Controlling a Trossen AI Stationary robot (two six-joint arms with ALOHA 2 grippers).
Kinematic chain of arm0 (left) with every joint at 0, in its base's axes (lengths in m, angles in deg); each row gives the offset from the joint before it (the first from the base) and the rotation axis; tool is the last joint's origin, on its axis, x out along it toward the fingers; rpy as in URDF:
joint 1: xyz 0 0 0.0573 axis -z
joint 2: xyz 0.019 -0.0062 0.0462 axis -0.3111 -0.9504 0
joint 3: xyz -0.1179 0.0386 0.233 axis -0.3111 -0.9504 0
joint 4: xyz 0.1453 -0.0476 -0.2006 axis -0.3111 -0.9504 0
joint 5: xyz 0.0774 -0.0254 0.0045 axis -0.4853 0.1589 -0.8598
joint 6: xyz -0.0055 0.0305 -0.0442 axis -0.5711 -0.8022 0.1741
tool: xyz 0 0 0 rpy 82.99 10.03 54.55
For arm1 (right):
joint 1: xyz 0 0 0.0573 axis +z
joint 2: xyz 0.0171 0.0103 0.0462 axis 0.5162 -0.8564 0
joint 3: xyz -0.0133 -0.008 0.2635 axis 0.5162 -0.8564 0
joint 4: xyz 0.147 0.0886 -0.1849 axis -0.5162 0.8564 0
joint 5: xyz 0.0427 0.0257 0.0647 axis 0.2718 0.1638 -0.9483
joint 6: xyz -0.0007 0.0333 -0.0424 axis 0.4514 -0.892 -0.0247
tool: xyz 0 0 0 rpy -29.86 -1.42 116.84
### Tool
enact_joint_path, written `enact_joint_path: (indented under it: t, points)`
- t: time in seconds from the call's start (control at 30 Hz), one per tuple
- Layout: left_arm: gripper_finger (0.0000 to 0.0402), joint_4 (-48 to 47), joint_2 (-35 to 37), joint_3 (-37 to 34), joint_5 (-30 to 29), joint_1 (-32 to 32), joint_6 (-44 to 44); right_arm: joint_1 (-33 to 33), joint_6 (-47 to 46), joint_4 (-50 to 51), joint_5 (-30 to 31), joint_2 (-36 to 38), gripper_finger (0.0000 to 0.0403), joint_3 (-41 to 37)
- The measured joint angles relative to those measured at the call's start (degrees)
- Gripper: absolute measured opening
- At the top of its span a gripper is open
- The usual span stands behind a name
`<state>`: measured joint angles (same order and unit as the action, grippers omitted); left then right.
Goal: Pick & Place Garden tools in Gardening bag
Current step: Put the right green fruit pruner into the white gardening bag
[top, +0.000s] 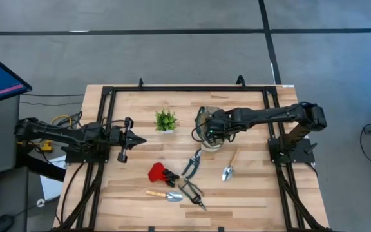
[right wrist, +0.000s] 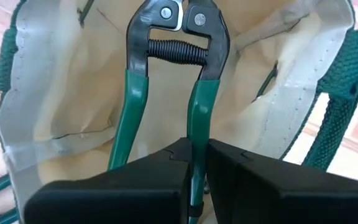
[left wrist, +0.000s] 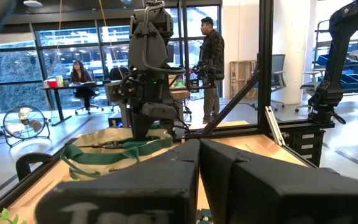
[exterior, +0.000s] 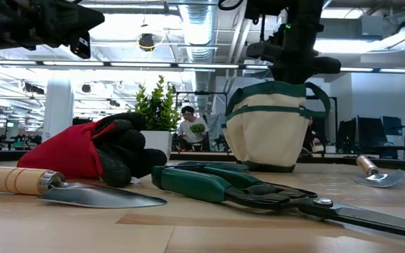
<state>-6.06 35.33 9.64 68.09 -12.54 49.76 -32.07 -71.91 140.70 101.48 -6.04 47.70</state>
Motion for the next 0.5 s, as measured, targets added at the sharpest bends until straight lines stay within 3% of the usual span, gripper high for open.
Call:
enact_joint_path:
  t: [0.33, 0.5]
  points:
    - [0.0003, 0.0, 0.0, 0.0, 0.0, 0.0, 0.0, -1.4, 0.0, 0.0, -2.2, 0.0, 0.0018, 0.0]
    - [0.0003, 0.0, 0.0, 0.0, 0.1, 0.0, 0.0, -1.4, 0.9, -0.1, -2.6, 0.0, 0.0067, 0.0]
